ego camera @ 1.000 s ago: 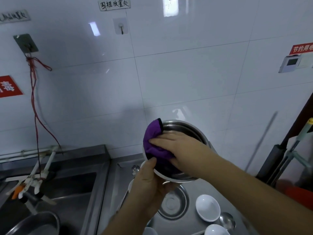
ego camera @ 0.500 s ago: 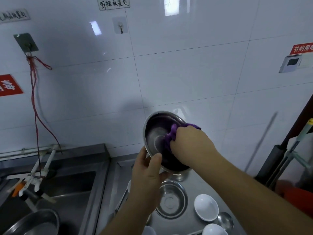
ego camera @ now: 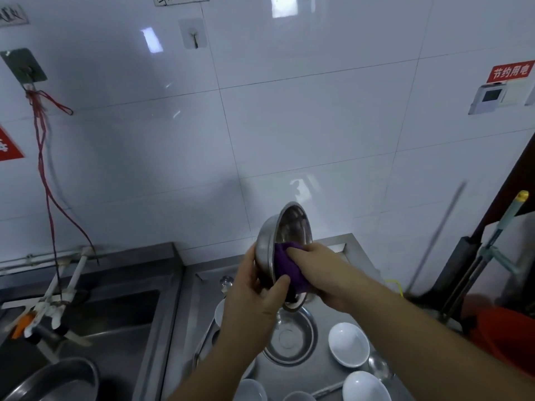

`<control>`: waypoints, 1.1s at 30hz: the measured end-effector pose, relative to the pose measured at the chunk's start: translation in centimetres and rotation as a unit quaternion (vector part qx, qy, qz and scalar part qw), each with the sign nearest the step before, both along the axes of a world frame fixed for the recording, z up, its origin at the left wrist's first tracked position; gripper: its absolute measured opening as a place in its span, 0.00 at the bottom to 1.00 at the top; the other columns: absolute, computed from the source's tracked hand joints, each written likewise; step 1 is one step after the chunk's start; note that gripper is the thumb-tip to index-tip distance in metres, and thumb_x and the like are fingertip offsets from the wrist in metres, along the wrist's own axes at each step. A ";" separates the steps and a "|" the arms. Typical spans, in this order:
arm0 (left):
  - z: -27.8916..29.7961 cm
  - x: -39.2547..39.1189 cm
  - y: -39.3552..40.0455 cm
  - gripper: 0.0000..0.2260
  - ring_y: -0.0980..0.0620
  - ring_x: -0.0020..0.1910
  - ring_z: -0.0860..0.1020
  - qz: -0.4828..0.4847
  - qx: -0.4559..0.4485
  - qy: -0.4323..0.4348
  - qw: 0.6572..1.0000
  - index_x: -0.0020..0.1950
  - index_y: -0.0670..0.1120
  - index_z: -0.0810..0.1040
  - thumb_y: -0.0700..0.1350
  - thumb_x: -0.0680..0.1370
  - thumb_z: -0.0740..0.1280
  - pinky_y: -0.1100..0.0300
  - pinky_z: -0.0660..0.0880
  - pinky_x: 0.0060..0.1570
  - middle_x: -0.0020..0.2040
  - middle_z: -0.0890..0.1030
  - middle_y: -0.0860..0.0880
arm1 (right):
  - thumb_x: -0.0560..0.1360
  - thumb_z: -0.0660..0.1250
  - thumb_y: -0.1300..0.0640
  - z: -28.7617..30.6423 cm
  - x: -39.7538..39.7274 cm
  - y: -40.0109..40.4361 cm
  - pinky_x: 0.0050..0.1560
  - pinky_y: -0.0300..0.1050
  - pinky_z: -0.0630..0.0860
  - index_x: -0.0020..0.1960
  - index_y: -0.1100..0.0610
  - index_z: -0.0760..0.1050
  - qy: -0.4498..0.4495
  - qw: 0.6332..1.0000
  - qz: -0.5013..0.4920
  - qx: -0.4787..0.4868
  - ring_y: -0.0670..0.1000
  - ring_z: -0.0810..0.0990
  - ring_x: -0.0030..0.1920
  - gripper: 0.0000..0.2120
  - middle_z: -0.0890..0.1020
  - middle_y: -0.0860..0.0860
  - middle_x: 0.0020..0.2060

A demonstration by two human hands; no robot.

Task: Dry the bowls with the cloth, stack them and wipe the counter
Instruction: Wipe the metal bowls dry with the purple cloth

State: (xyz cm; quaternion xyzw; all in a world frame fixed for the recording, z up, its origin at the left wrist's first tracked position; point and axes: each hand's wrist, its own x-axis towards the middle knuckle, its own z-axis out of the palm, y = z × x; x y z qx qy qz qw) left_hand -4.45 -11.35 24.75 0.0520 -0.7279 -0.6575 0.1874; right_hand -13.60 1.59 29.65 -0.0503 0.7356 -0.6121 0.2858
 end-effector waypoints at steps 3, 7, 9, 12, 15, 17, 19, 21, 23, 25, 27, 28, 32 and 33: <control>-0.8 0.2 0.0 0.30 0.50 0.61 0.83 -0.004 -0.044 -0.012 0.999 0.73 0.67 0.72 0.51 0.73 0.73 0.41 0.80 0.63 0.62 0.85 0.55 | 0.82 0.67 0.56 -0.5 -0.3 -0.4 0.52 0.59 0.86 0.57 0.65 0.82 -0.088 0.989 -0.063 -0.102 0.65 0.88 0.50 0.12 0.87 0.65 0.50; -1.1 0.6 1.1 0.23 0.45 0.56 0.85 -0.013 -0.003 -0.013 1.000 0.68 0.63 0.77 0.48 0.75 0.72 0.39 0.82 0.59 0.57 0.86 0.49 | 0.80 0.69 0.57 0.0 -1.7 -0.6 0.37 0.51 0.84 0.48 0.64 0.83 -0.074 0.971 -0.176 -0.144 0.54 0.85 0.33 0.11 0.86 0.60 0.36; -1.1 0.6 1.2 0.22 0.43 0.56 0.85 -0.007 0.027 -0.012 1.000 0.68 0.61 0.78 0.46 0.75 0.72 0.37 0.83 0.58 0.57 0.86 0.47 | 0.81 0.66 0.53 -0.4 -2.7 -0.4 0.44 0.57 0.82 0.48 0.66 0.81 0.102 0.985 -0.135 0.028 0.55 0.81 0.37 0.15 0.84 0.64 0.40; -1.2 0.3 0.6 0.23 0.43 0.59 0.85 0.007 0.045 -0.003 0.999 0.69 0.62 0.78 0.47 0.75 0.73 0.36 0.81 0.59 0.60 0.86 0.48 | 0.82 0.63 0.50 -0.8 -3.3 -0.3 0.46 0.53 0.79 0.46 0.61 0.80 0.287 0.932 -0.048 0.218 0.56 0.81 0.40 0.16 0.84 0.57 0.39; -1.2 0.2 0.2 0.27 0.45 0.62 0.84 0.010 0.026 0.000 1.000 0.73 0.62 0.75 0.47 0.74 0.73 0.40 0.81 0.62 0.63 0.85 0.49 | 0.81 0.63 0.51 -1.5 -2.8 -0.4 0.40 0.48 0.77 0.45 0.58 0.78 0.275 0.921 0.011 0.276 0.56 0.81 0.40 0.12 0.83 0.54 0.38; -1.3 0.2 0.0 0.30 0.47 0.64 0.83 0.006 -0.007 0.003 1.000 0.74 0.63 0.73 0.45 0.74 0.72 0.46 0.82 0.62 0.65 0.84 0.50 | 0.81 0.63 0.54 -2.2 -1.9 -0.4 0.43 0.53 0.80 0.46 0.60 0.80 0.212 0.947 0.025 0.241 0.59 0.83 0.42 0.11 0.84 0.59 0.40; -1.6 0.2 -0.3 0.34 0.49 0.66 0.81 0.005 -0.033 -0.001 0.999 0.76 0.64 0.71 0.44 0.73 0.72 0.47 0.83 0.60 0.68 0.82 0.53 | 0.79 0.62 0.58 -2.4 -0.9 -0.4 0.49 0.56 0.83 0.49 0.61 0.82 0.105 0.987 -0.005 0.126 0.61 0.86 0.46 0.11 0.86 0.63 0.45; -1.9 0.4 -0.6 0.36 0.49 0.68 0.79 0.005 -0.046 -0.010 0.999 0.78 0.64 0.69 0.44 0.72 0.74 0.44 0.83 0.58 0.70 0.80 0.53 | 0.80 0.62 0.60 -2.6 -0.1 -0.3 0.56 0.61 0.84 0.54 0.59 0.84 -0.013 0.999 -0.029 -0.005 0.64 0.87 0.52 0.11 0.87 0.63 0.49; -2.0 0.6 -0.9 0.38 0.50 0.67 0.80 -0.001 -0.069 -0.014 0.998 0.79 0.63 0.68 0.43 0.72 0.75 0.49 0.84 0.58 0.70 0.80 0.54 | 0.83 0.61 0.60 -2.8 0.4 -0.2 0.51 0.60 0.86 0.61 0.59 0.83 -0.111 0.988 -0.038 -0.105 0.64 0.87 0.54 0.13 0.88 0.62 0.52; -2.2 0.8 -1.2 0.39 0.53 0.64 0.82 -0.015 -0.105 -0.024 0.994 0.80 0.63 0.67 0.43 0.73 0.78 0.57 0.83 0.56 0.68 0.81 0.56 | 0.84 0.62 0.57 -2.8 0.6 -0.1 0.41 0.54 0.86 0.64 0.61 0.81 -0.175 0.968 -0.050 -0.171 0.63 0.88 0.51 0.14 0.87 0.63 0.53; -2.5 1.0 -1.5 0.40 0.55 0.64 0.82 -0.030 -0.131 -0.038 0.990 0.80 0.65 0.65 0.44 0.73 0.78 0.63 0.82 0.56 0.67 0.81 0.58 | 0.83 0.64 0.52 -2.9 0.4 0.3 0.41 0.54 0.85 0.66 0.62 0.80 -0.220 0.945 -0.068 -0.233 0.63 0.88 0.50 0.17 0.87 0.64 0.56; -2.6 1.1 -1.6 0.41 0.56 0.64 0.81 -0.034 -0.139 -0.044 0.989 0.80 0.65 0.64 0.43 0.74 0.78 0.64 0.81 0.56 0.67 0.81 0.58 | 0.83 0.65 0.50 -3.0 0.2 0.6 0.43 0.57 0.85 0.67 0.62 0.80 -0.234 0.933 -0.076 -0.263 0.64 0.88 0.52 0.20 0.86 0.64 0.58; -2.9 1.4 -1.8 0.43 0.59 0.68 0.78 -0.041 -0.189 -0.054 0.980 0.80 0.68 0.63 0.41 0.74 0.79 0.62 0.80 0.62 0.71 0.77 0.62 | 0.80 0.65 0.35 -3.6 -0.6 1.9 0.51 0.64 0.83 0.70 0.62 0.78 -0.272 0.890 -0.086 -0.356 0.67 0.85 0.59 0.33 0.83 0.66 0.63; -2.9 1.3 -1.8 0.44 0.60 0.70 0.76 -0.038 -0.219 -0.055 0.973 0.80 0.69 0.62 0.42 0.73 0.80 0.64 0.78 0.64 0.73 0.74 0.64 | 0.77 0.66 0.31 -3.9 -0.7 2.3 0.54 0.65 0.82 0.70 0.62 0.78 -0.283 0.879 -0.086 -0.373 0.69 0.83 0.62 0.38 0.82 0.67 0.65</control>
